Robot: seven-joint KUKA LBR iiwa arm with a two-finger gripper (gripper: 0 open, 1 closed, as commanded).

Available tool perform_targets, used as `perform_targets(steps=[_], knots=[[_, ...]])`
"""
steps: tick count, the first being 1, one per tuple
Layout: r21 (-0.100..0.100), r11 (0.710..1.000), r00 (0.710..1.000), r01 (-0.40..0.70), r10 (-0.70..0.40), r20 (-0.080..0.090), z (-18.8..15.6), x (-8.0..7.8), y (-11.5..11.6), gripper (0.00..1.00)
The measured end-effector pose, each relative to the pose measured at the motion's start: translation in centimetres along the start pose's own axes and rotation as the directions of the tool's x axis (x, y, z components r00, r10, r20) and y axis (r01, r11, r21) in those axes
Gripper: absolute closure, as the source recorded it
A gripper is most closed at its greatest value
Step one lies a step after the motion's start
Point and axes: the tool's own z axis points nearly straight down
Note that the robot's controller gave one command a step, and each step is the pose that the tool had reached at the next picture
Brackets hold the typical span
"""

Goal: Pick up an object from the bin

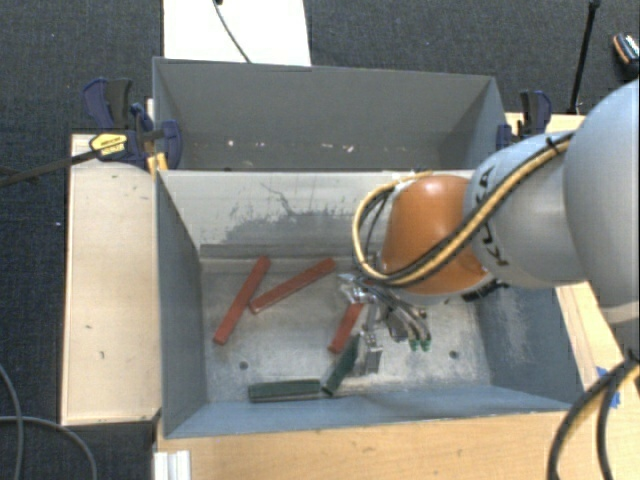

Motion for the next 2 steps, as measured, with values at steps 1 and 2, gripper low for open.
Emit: perform_targets(steps=[1,2], knots=[[0.002,1.000,1.000,-0.008,0.008,-0.004,-0.1,0.2,-0.3,1.00],[0.004,1.000,1.000,0.021,-0.021,0.001,-13.0,4.9,-4.4,1.00]])
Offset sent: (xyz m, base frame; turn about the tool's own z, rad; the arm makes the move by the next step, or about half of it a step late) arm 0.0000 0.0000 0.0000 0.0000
